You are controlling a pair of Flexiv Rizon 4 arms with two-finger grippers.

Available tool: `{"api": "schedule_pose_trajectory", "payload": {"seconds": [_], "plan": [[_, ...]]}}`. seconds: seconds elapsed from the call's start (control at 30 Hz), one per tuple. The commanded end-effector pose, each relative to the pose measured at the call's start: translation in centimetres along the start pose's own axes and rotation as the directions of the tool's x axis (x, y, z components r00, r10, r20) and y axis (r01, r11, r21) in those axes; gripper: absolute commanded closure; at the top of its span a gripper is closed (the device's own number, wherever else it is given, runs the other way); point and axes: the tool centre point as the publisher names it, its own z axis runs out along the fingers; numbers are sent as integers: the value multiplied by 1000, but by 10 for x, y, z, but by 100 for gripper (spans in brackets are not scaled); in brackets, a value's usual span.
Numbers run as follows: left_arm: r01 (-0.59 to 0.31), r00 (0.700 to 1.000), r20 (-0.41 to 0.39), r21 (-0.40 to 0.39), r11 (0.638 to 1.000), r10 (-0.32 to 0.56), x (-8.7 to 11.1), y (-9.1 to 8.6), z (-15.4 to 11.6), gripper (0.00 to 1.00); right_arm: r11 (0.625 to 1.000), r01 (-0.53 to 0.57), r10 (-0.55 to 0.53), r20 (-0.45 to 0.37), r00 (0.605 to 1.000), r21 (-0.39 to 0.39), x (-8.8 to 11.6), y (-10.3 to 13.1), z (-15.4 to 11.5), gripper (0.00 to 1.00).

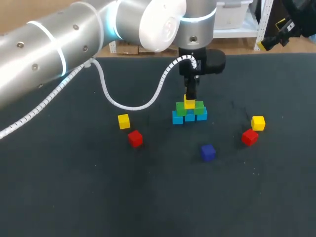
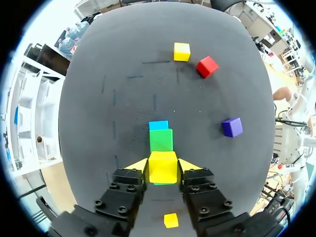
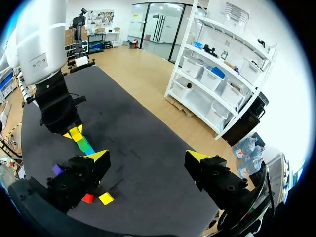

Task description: Place the blue cubes, place green cubes on the blue cubes, place the yellow cubes on the green cubes, then place the red cubes on the yellow cubes, and place purple cube on the red cubes.

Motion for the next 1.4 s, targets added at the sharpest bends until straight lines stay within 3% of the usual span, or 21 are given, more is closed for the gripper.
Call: {"api": "schedule_pose_trajectory", "payload": {"seconds": [0.03,0.47,0.7,1.17,1.2,1.27,1.4], "plan": [[2,1000,2,-1,1000,-2,0,2,0,69,1000,0,0,-1,1000,1,0,0,-1,0],[8,1000,3,0,1000,-8,-2,2,2,66,1000,0,0,-1,1000,1,0,0,-1,0],[7,1000,5,2,1000,-7,-3,1,3,56,1000,0,0,-1,1000,1,0,0,-1,0],[7,1000,2,-3,1000,-7,-4,2,4,58,1000,0,0,-1,1000,1,0,0,-1,0],[6,1000,2,-3,1000,-6,-4,2,4,51,1000,0,0,-1,1000,1,0,0,-1,0],[8,1000,6,0,1000,-8,-4,2,3,0,1000,0,0,-1,1000,1,0,0,-1,0],[19,1000,18,7,1000,-19,-4,1,0,0,1000,0,0,-1,1000,1,0,0,-1,0]]}}
